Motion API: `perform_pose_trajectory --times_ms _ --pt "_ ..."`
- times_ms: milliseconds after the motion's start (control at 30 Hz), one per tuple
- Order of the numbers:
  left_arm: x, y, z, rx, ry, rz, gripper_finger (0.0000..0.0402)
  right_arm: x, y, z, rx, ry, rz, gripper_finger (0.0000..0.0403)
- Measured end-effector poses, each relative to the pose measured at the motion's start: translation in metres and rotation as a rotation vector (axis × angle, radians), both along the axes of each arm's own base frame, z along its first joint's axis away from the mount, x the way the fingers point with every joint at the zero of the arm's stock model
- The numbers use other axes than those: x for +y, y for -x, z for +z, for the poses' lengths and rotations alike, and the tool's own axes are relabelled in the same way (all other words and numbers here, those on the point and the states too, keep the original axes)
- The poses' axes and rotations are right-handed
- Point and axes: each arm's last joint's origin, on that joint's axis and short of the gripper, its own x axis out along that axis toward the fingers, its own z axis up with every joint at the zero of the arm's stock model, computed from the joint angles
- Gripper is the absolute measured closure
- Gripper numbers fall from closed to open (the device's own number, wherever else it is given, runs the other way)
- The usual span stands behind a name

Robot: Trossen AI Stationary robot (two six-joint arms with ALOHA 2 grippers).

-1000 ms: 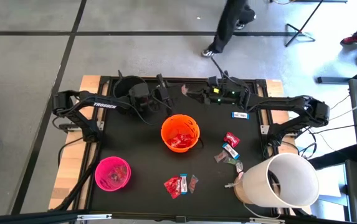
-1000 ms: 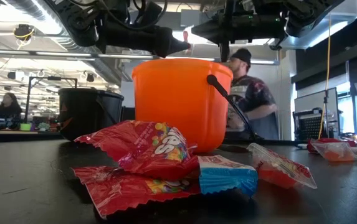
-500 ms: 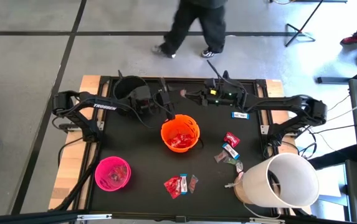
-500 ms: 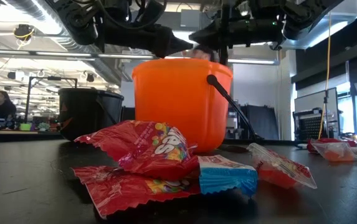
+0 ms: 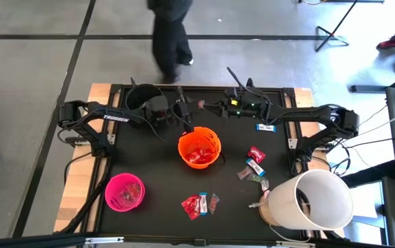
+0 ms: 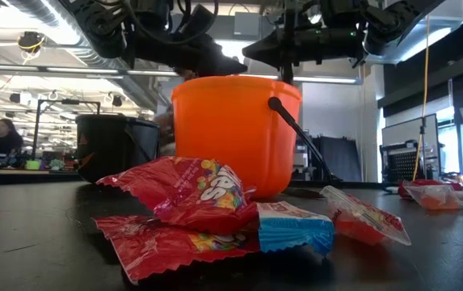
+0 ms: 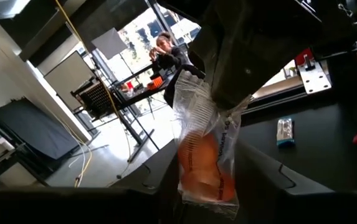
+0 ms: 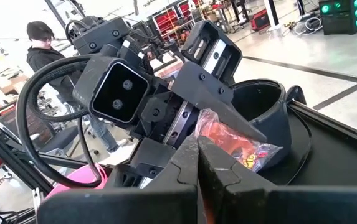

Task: Sort candy
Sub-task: Put the transparent candy into the pink bucket

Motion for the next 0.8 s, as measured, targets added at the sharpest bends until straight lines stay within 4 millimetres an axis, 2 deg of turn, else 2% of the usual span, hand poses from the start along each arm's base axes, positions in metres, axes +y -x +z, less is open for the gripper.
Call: perform_pose_trajectory --times_ms 633,800 --pt "0.0000 0.0000 -0.0004 -0.009 0.030 0.001 0.0392 0.0005 0.0000 0.0000 0.001 0.016 0.022 0.0400" --pt "0.0001 0.0001 -0.0022 0.002 0.052 0.006 0.0396 0.0007 0.0000 0.0024 -0.021 0.044 0.028 0.0359"
